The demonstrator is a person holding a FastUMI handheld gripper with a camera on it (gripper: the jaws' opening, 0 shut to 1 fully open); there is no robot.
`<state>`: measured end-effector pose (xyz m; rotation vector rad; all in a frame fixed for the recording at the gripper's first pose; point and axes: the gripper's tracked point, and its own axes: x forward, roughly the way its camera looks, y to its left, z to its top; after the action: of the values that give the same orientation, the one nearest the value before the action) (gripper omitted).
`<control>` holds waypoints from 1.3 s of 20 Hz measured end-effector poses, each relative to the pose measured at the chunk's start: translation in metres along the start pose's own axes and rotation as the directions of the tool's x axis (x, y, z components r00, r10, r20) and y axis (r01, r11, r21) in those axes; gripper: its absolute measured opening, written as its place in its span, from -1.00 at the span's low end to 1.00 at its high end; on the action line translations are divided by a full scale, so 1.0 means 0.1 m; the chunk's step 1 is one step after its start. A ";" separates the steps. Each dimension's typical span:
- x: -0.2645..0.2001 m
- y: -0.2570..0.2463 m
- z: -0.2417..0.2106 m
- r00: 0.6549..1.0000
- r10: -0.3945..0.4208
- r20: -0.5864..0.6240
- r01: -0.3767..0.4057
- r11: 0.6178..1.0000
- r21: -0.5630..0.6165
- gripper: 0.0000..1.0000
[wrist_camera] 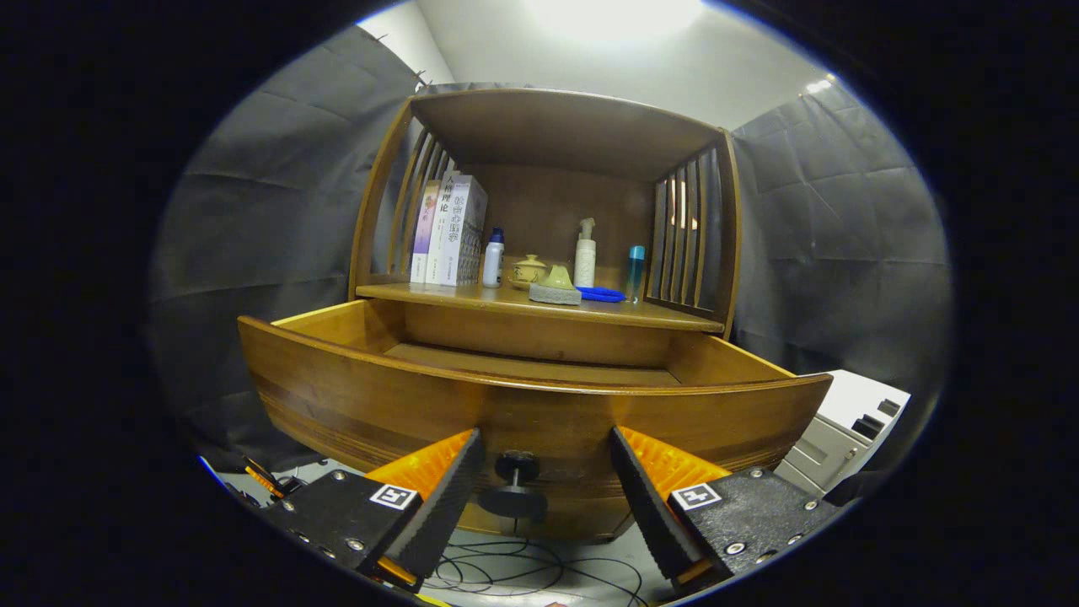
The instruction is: Pull open the drawer, take out the items inside it, and place them on the countertop above the cabinet.
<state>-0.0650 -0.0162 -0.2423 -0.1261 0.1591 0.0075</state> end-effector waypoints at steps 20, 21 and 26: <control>1.35 0.05 0.18 1.000 -0.001 0.005 0.000 1.000 0.003 0.87; 1.42 0.06 0.19 1.000 -0.002 0.004 0.002 1.000 0.004 0.87; 1.69 0.07 0.19 1.000 -0.008 -0.002 0.008 1.000 0.016 0.86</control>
<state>0.1046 -0.0068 -0.2509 -0.1103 0.1604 -0.0016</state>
